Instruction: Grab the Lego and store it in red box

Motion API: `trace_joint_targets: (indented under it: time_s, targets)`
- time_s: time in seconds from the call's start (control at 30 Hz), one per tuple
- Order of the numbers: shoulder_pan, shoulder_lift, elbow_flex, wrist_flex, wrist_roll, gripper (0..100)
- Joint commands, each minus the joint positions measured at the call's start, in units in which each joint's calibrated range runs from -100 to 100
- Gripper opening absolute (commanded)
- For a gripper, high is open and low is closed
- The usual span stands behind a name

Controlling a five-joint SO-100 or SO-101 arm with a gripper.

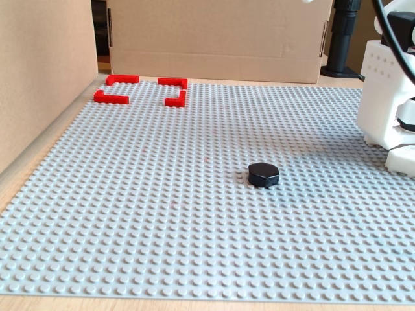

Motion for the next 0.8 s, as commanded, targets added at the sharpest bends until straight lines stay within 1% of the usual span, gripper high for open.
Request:
trace_joint_targets:
  time_s: [0.0, 0.17, 0.37, 0.43, 0.53, 0.77]
  targets:
    - [-0.26, 0.73, 0.86, -1.42, 2.73, 7]
    - [-0.26, 1.07, 3.5, -5.19, 2.15, 7]
    - [-0.48, 1.15, 7.77, -13.0, -2.28, 7]
    - [-0.56, 1.23, 10.05, -14.67, -3.48, 9]
    - [-0.56, 1.23, 12.59, -15.46, -3.79, 14]
    - [-1.3, 1.15, 12.68, -15.28, -3.79, 14]
